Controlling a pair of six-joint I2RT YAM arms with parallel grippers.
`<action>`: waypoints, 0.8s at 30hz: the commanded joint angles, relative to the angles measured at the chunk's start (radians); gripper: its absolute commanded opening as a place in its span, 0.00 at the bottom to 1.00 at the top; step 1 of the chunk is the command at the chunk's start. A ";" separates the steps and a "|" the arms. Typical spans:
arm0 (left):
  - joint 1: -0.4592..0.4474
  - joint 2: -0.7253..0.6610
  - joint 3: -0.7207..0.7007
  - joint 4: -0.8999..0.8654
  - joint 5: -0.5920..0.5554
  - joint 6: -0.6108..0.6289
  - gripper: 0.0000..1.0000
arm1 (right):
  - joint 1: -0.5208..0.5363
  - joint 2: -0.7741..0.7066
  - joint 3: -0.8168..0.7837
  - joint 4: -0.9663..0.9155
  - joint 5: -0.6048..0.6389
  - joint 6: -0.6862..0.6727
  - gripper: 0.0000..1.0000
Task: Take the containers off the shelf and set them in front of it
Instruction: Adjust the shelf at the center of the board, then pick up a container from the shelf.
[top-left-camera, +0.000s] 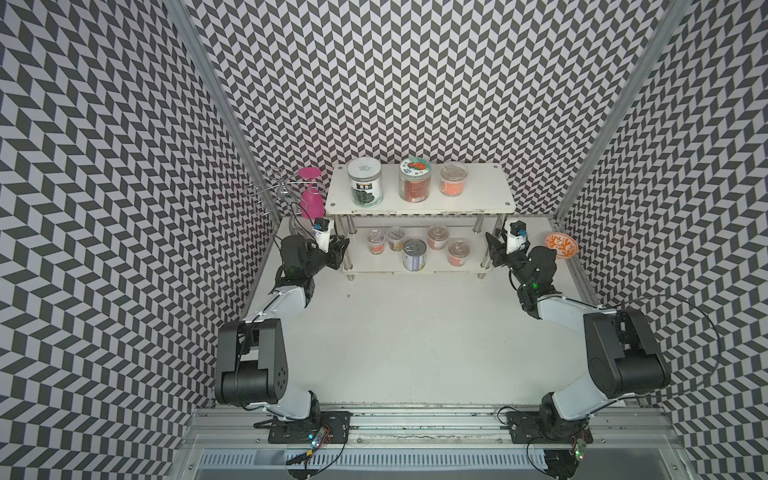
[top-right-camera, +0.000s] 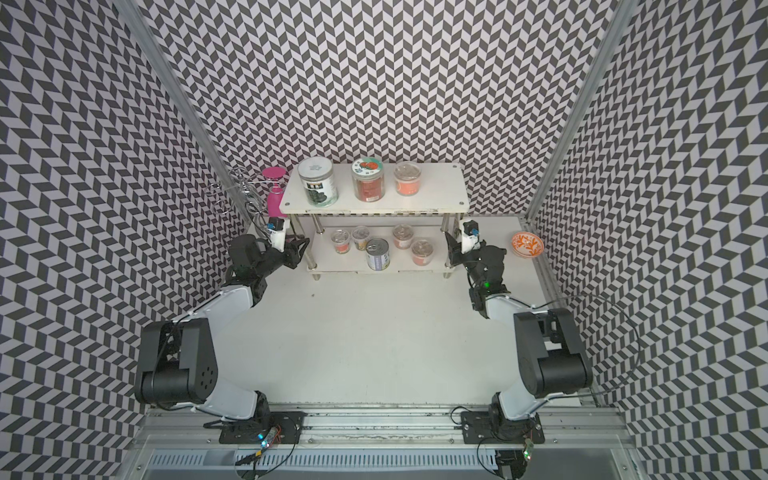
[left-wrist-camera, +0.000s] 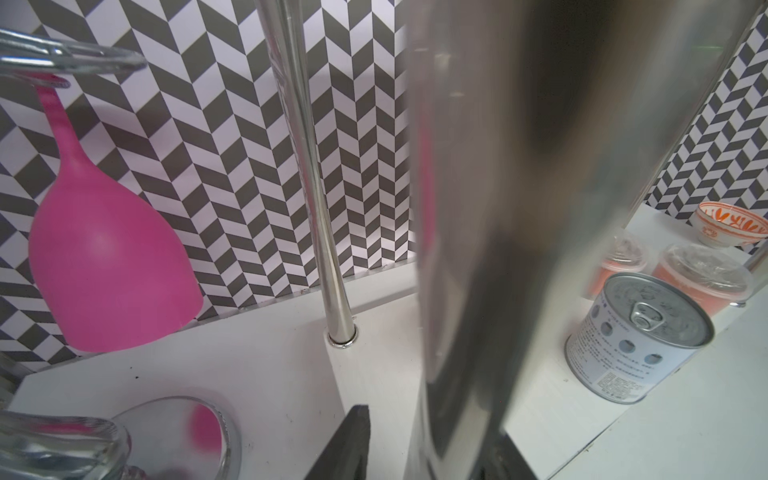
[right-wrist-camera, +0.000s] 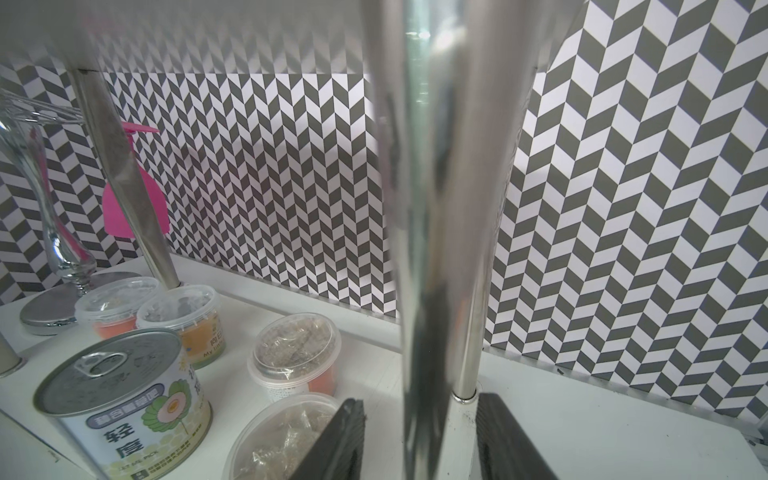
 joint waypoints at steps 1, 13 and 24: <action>0.001 0.002 0.038 -0.023 0.009 -0.004 0.54 | -0.007 -0.047 0.000 0.007 0.021 -0.009 0.54; -0.005 -0.203 -0.045 -0.196 -0.165 -0.013 1.00 | -0.013 -0.347 -0.065 -0.289 -0.080 -0.008 0.86; -0.082 -0.478 -0.057 -0.397 -0.332 -0.109 1.00 | -0.004 -0.557 0.072 -0.631 -0.459 0.123 1.00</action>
